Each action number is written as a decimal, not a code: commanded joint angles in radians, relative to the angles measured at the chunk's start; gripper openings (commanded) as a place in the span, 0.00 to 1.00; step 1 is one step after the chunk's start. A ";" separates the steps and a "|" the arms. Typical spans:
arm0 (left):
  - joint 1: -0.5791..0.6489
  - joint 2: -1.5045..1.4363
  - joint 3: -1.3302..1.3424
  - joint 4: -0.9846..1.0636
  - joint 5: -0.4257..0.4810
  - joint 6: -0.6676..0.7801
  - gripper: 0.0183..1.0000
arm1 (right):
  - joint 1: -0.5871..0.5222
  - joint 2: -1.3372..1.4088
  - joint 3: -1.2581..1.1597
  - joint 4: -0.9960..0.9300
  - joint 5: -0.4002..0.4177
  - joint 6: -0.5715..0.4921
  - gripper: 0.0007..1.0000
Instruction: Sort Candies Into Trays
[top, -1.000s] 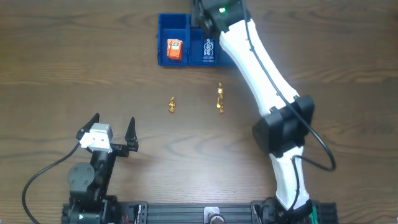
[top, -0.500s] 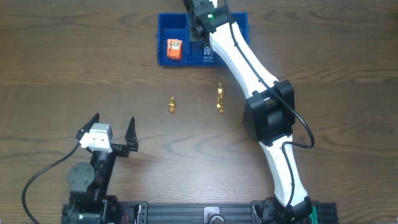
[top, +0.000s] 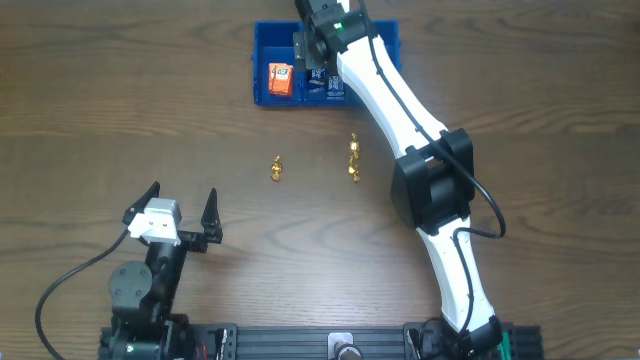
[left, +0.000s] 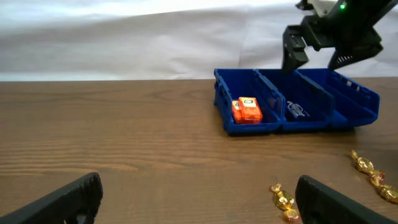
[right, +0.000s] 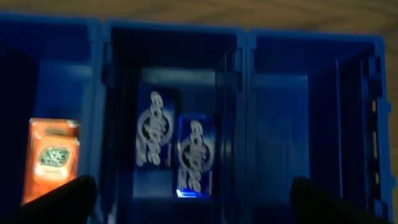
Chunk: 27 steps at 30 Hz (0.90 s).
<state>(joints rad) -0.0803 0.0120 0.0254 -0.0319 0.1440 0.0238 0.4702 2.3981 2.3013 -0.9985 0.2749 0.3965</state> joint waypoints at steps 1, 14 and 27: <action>0.003 -0.004 -0.021 -0.032 0.012 0.006 1.00 | 0.022 -0.077 0.010 -0.109 -0.037 0.061 1.00; 0.003 -0.004 -0.021 -0.032 0.012 0.006 1.00 | 0.321 -0.073 -0.195 -0.238 -0.152 0.256 1.00; 0.003 -0.004 -0.021 -0.032 0.011 0.006 1.00 | 0.319 -0.060 -0.431 -0.004 -0.225 0.289 0.97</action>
<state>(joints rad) -0.0803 0.0120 0.0254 -0.0319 0.1440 0.0238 0.7925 2.3169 1.8740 -1.0122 0.0418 0.6533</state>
